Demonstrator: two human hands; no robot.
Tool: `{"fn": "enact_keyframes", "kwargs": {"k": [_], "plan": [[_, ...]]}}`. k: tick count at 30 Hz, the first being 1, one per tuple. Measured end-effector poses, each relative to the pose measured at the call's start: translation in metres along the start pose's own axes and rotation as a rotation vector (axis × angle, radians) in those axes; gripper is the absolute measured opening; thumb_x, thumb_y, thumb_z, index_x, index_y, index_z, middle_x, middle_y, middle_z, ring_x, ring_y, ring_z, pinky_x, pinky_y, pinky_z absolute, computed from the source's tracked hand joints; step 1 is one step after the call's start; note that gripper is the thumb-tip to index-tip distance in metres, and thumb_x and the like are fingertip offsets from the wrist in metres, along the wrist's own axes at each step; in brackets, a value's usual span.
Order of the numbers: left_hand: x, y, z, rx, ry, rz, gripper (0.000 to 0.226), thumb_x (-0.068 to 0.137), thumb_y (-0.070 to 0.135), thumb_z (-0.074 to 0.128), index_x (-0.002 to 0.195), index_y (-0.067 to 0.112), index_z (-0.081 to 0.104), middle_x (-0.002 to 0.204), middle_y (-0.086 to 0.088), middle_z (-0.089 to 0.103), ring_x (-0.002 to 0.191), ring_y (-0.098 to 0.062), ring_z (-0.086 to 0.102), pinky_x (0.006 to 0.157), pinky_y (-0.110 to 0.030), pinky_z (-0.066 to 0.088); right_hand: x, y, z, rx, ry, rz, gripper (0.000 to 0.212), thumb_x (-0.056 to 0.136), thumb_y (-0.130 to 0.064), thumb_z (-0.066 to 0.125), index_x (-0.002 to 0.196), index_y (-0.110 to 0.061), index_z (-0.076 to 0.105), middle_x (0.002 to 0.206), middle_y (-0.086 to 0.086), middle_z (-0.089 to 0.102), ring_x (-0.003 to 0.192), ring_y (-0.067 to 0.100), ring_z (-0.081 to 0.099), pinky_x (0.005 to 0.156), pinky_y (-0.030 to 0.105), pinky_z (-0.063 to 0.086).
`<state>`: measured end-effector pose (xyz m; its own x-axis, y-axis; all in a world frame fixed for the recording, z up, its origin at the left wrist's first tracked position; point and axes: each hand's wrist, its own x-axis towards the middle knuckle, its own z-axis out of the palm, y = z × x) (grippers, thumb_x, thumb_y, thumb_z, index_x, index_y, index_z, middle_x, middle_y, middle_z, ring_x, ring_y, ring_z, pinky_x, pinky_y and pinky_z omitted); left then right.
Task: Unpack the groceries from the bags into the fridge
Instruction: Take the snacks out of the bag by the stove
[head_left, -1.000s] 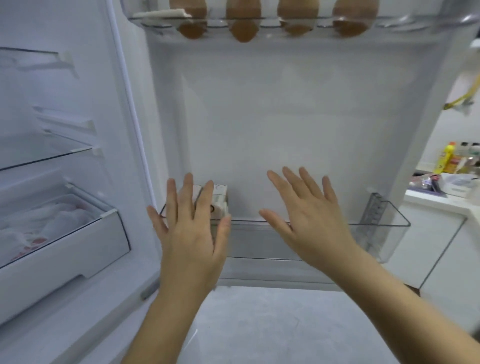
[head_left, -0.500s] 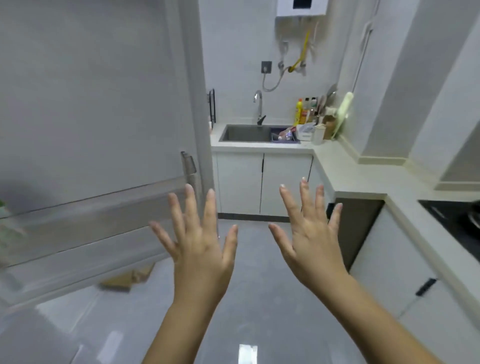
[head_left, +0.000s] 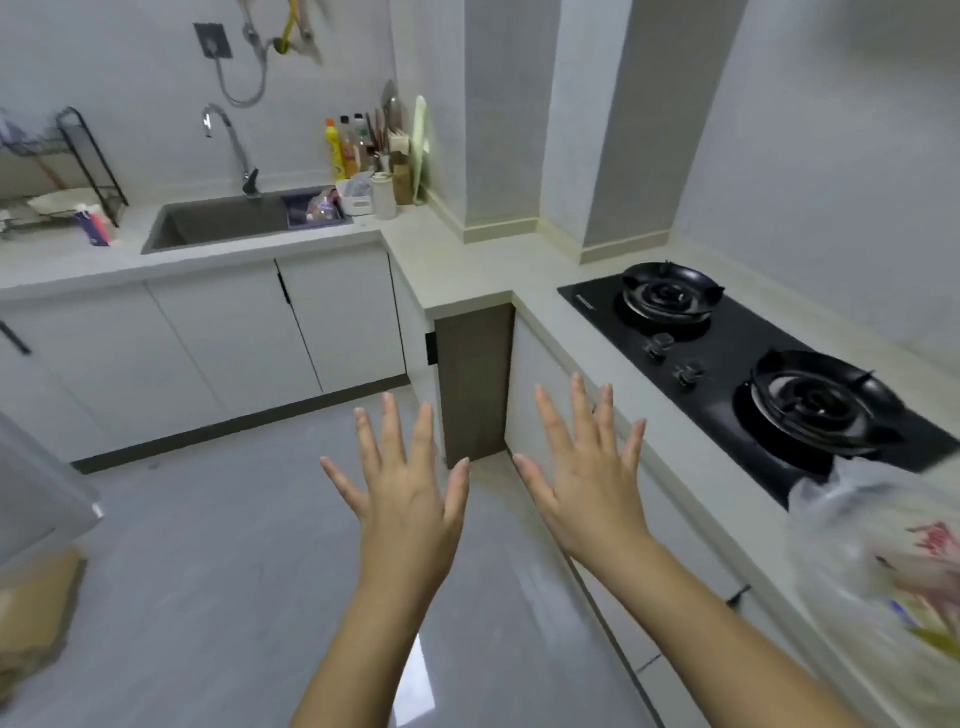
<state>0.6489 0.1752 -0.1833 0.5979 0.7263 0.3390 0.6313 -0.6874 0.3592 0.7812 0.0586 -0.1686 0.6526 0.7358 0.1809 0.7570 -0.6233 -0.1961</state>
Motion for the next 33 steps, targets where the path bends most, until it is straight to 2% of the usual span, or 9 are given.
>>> {"fn": "enact_keyframes", "kwargs": {"k": [2,7,10,13,17,20,26,30,33], "plan": [[0.006,0.023,0.014,-0.024,-0.035,0.058,0.068,0.091,0.058,0.020,0.152,0.028,0.022,0.163,-0.005,0.007,0.150,-0.024,-0.010,0.111,-0.063,-0.011,-0.004,0.025,-0.004,-0.017,-0.001,0.068,0.072,0.088,-0.066,0.002,0.150,-0.038,-0.018,0.161,0.006,-0.021,0.145,0.031,-0.028,0.112,0.060,-0.015],[0.027,0.073,0.047,-0.066,-0.120,0.188,0.072,0.089,0.061,0.014,0.154,0.031,0.016,0.164,-0.003,0.001,0.148,-0.021,-0.018,0.111,-0.058,-0.018,-0.011,0.077,-0.009,-0.028,0.007,0.216,0.071,0.098,-0.058,0.027,0.154,-0.034,-0.010,0.162,0.005,-0.021,0.145,0.030,-0.029,0.115,0.062,-0.011],[0.043,0.101,0.068,-0.110,-0.161,0.264,0.074,0.088,0.062,0.012,0.154,0.030,0.017,0.163,-0.003,0.001,0.148,-0.021,-0.020,0.110,-0.055,-0.021,-0.007,0.107,-0.007,-0.062,0.021,0.294,0.068,0.097,-0.061,0.019,0.154,-0.035,-0.009,0.162,0.005,-0.017,0.146,0.031,-0.026,0.115,0.063,-0.010],[0.064,0.128,0.092,-0.135,-0.202,0.350,0.071,0.089,0.060,0.015,0.153,0.029,0.020,0.163,-0.004,0.005,0.148,-0.022,-0.017,0.111,-0.058,-0.017,0.003,0.135,-0.008,-0.090,0.043,0.384,0.070,0.092,-0.062,0.011,0.154,-0.034,-0.005,0.164,0.006,-0.009,0.148,0.032,-0.018,0.115,0.065,-0.005],[0.098,0.170,0.121,-0.171,-0.259,0.467,0.072,0.090,0.060,0.012,0.154,0.029,0.016,0.163,-0.004,0.004,0.148,-0.022,-0.017,0.111,-0.058,-0.017,0.017,0.171,-0.013,-0.109,0.056,0.518,0.071,0.089,-0.063,0.006,0.153,-0.036,-0.009,0.163,0.003,-0.016,0.147,0.029,-0.025,0.116,0.062,-0.008],[0.112,0.203,0.138,-0.217,-0.306,0.561,0.072,0.089,0.061,0.010,0.154,0.030,0.015,0.163,-0.001,-0.001,0.148,-0.021,-0.020,0.110,-0.054,-0.020,0.018,0.194,-0.017,-0.098,0.079,0.598,0.072,0.088,-0.062,0.007,0.153,-0.037,-0.006,0.163,0.001,-0.014,0.147,0.027,-0.023,0.115,0.059,-0.011],[0.099,0.262,0.167,-0.287,-0.448,0.759,0.070,0.090,0.061,0.011,0.153,0.031,0.019,0.163,0.000,0.003,0.148,-0.020,-0.017,0.111,-0.056,-0.016,-0.018,0.231,-0.018,-0.108,0.127,0.802,0.067,0.092,-0.057,0.015,0.154,-0.036,0.001,0.163,0.002,-0.005,0.150,0.029,-0.010,0.115,0.058,-0.007],[0.079,0.301,0.179,-0.344,-0.533,0.870,0.070,0.090,0.061,0.012,0.152,0.032,0.021,0.163,0.001,0.005,0.148,-0.019,-0.017,0.112,-0.055,-0.016,-0.055,0.259,-0.020,-0.117,0.122,0.963,0.064,0.092,-0.054,0.024,0.151,-0.031,0.015,0.160,0.010,0.022,0.147,0.037,0.016,0.112,0.066,0.014],[0.060,0.328,0.185,-0.379,-0.557,0.923,0.067,0.090,0.058,0.019,0.151,0.030,0.028,0.163,0.000,0.010,0.149,-0.020,-0.011,0.113,-0.056,-0.013,-0.083,0.282,-0.020,-0.090,0.102,1.042,0.066,0.091,-0.056,0.025,0.152,-0.029,0.025,0.161,0.009,0.022,0.148,0.036,0.015,0.113,0.065,0.012]]}}
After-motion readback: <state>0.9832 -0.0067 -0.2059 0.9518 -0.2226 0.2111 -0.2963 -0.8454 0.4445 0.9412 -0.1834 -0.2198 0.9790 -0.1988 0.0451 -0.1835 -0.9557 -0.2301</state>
